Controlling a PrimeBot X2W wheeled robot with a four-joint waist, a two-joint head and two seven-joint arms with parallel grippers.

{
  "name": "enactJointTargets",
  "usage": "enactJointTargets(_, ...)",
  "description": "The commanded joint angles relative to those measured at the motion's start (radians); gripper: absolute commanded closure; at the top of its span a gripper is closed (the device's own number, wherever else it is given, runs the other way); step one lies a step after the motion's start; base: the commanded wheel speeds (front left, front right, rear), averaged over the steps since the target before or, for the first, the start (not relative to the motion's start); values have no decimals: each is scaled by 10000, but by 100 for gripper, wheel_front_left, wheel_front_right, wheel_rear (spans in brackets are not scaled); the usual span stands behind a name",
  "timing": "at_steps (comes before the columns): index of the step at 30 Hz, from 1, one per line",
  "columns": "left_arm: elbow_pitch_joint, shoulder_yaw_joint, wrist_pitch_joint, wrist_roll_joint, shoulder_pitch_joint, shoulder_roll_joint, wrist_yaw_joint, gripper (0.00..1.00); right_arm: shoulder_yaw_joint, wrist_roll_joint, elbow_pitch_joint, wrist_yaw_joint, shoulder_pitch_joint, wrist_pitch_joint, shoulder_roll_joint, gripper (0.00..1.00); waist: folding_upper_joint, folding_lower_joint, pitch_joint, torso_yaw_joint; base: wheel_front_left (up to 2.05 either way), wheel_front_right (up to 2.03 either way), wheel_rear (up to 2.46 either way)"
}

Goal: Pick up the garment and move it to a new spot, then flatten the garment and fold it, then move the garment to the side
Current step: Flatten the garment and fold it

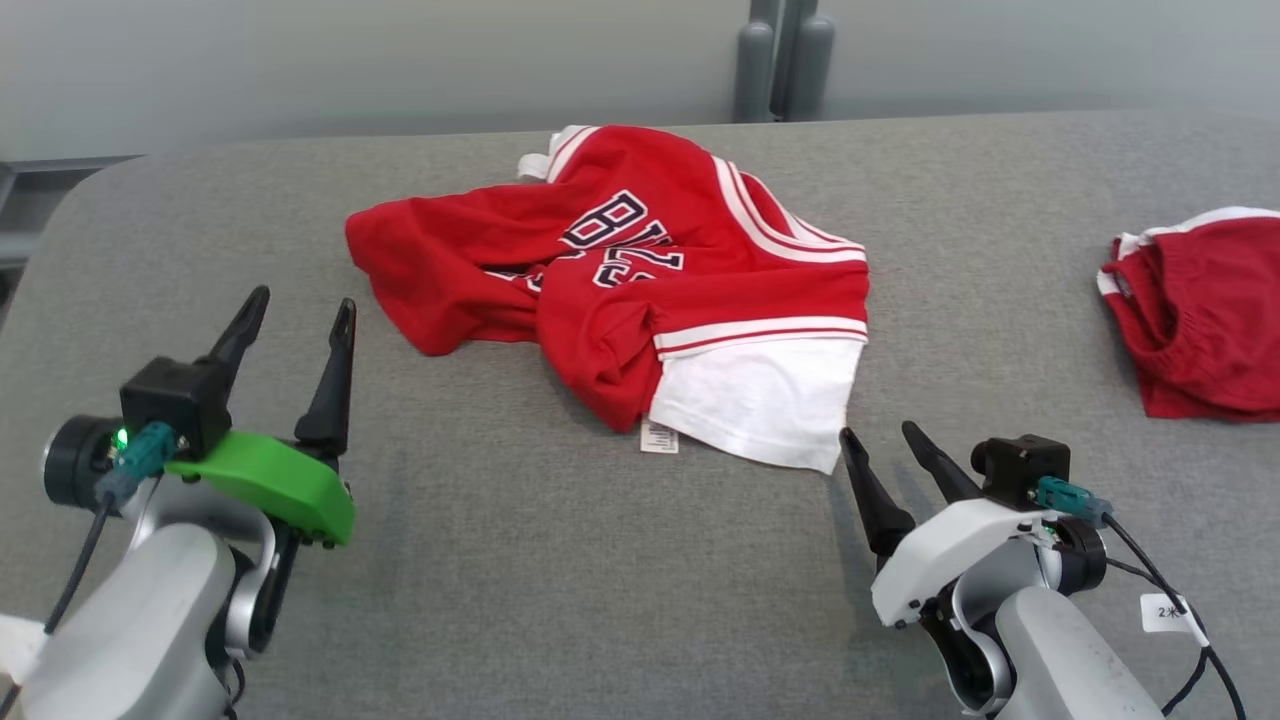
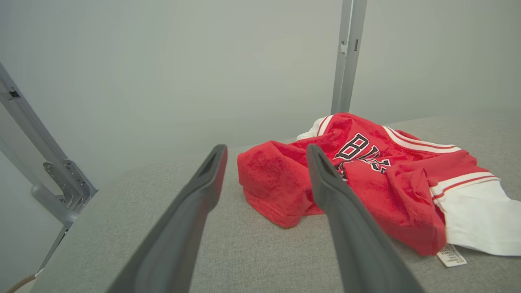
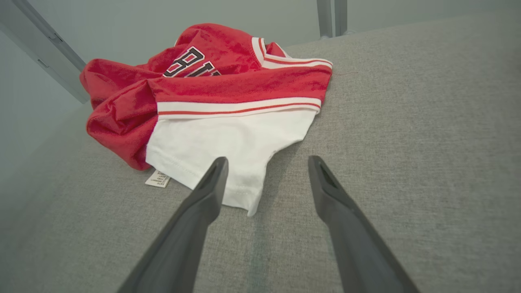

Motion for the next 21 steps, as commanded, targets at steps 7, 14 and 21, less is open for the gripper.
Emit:
enactJointTargets(7,-1398,390,-319,-132,1664,-194,809,0,-112,-8,1608,-4,-699,-52,-27,0,0,0,-229,1203,0,0,0)
enactJointTargets(14,-2087,783,-385,93,2748,-471,1224,0,-98,35,2962,-4,-1267,-424,-29,0,0,0,-247,1447,0,0,0)
enactJointTargets(21,-2295,1589,-395,404,3531,-984,1218,0,-27,240,3843,-4,-1753,-836,-29,65,0,0,-238,1351,0,0,0)
